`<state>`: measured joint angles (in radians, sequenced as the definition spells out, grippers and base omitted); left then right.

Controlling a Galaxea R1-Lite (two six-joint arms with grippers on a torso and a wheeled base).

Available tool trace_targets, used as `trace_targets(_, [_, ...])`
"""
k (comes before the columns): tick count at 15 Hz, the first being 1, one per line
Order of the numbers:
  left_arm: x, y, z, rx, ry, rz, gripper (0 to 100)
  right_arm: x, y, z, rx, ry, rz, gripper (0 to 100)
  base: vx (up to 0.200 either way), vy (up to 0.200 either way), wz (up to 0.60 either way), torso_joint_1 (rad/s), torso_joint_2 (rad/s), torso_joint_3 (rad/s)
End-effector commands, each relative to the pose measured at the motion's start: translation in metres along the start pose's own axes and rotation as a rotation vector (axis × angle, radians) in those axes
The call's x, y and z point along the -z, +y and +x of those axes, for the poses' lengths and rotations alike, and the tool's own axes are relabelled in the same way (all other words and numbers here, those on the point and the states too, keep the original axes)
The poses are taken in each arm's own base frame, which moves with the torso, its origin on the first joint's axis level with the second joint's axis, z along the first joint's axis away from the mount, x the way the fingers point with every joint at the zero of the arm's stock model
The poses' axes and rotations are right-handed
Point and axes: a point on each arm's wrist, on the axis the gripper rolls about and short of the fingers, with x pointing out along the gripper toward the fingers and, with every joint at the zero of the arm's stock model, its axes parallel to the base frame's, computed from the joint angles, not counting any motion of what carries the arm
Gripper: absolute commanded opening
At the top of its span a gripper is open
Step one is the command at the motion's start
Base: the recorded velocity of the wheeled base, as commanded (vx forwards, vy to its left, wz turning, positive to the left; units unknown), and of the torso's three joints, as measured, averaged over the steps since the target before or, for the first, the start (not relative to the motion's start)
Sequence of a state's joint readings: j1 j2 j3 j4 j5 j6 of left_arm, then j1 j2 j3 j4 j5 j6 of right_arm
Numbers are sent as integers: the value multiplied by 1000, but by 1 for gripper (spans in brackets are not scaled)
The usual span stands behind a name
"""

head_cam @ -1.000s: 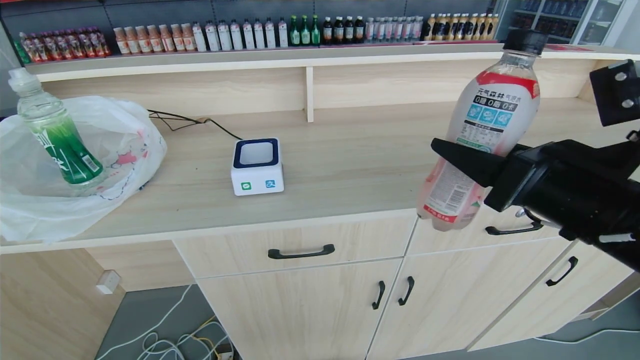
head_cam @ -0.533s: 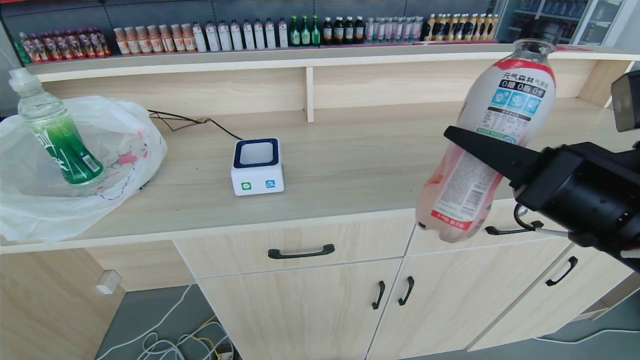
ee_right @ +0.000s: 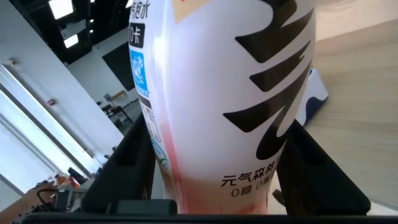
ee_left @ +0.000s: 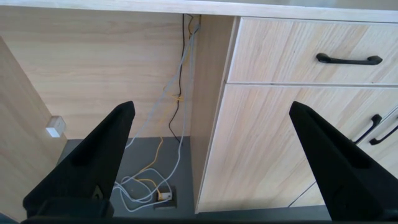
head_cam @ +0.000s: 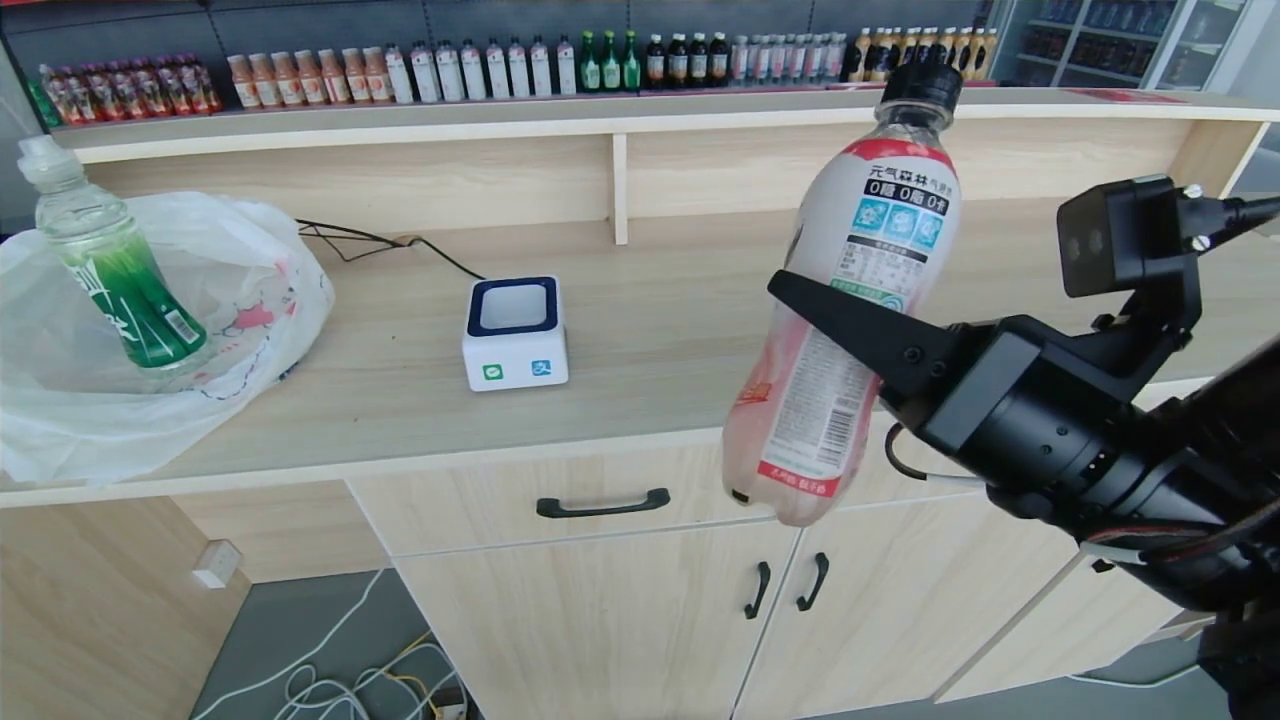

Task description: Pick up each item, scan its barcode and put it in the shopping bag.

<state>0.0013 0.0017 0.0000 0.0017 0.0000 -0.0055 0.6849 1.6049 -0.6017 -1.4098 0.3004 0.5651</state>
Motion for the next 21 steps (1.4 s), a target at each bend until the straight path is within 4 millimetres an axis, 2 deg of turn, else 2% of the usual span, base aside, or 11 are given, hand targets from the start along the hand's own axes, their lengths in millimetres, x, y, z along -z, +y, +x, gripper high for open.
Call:
trace_targets(1, [0, 0, 0, 0, 0, -1, 100, 12, 1, 6, -13, 37, 32, 0, 0, 0, 0, 0, 0, 0])
trace_targets(5, [0, 0, 0, 0, 0, -1, 100, 3, 12, 17, -69, -3, 122, 0, 0, 0, 0, 0, 0, 0])
trace_targets(9, [0, 0, 0, 0, 0, -1, 100, 11, 27, 25, -124, 15, 173, 0, 0, 0, 0, 0, 0, 0])
trace_targets(21, [0, 0, 0, 0, 0, -1, 100, 15, 32, 27, -108, 3, 153, 0, 0, 0, 0, 0, 0, 0])
